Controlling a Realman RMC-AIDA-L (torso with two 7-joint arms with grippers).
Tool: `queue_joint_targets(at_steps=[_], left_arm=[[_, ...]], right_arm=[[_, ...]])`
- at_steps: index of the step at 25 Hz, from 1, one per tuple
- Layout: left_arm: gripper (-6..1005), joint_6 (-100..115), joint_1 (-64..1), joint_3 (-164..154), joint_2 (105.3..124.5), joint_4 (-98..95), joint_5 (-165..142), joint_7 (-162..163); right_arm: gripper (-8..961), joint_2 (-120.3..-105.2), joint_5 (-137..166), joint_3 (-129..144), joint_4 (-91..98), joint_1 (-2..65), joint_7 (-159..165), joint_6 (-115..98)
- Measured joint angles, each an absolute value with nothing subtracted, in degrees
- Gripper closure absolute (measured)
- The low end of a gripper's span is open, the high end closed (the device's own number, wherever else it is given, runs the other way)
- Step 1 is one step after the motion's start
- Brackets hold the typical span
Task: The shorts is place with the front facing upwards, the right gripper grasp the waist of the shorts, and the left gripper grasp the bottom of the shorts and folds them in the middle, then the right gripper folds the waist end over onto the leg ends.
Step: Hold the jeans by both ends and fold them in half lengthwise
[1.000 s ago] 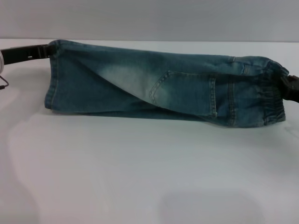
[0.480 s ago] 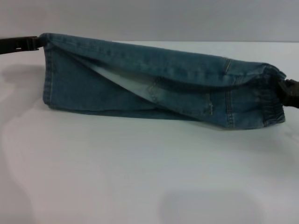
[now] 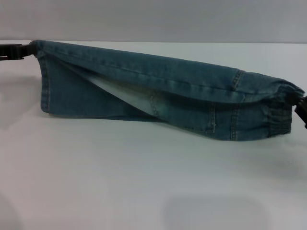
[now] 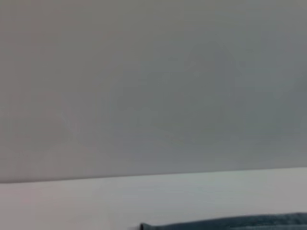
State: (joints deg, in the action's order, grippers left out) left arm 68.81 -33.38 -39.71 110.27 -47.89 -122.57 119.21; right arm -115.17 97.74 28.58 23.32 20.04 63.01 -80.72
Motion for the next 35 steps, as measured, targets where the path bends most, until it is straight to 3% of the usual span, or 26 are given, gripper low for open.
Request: queue_joint_targets(at_steps=[9, 19, 25, 35], left_arm=[[967, 81.4, -33.0, -33.8, 108.94, -49.1, -122.3, 118.7], [967, 94.3, -31.5, -29.5, 104.54, -46.9, -121.8, 121.5], [967, 94.7, -29.6, -29.4, 102.94, -46.9, -121.9, 122.8], [966, 94.7, -29.4, -29.4, 102.79, -46.7, -122.0, 123.5]], right_arm=[[950, -111.66, 100.5, 28.7, 23.4, 18.0, 63.0, -89.5], [951, -109.28, 109.9, 28.7, 23.4, 18.5, 64.1, -93.5], [951, -107.58, 110.8, 28.7, 23.4, 18.1, 64.6, -94.8], [950, -106.56, 112.3, 28.4, 23.6, 18.7, 65.1, -94.9]])
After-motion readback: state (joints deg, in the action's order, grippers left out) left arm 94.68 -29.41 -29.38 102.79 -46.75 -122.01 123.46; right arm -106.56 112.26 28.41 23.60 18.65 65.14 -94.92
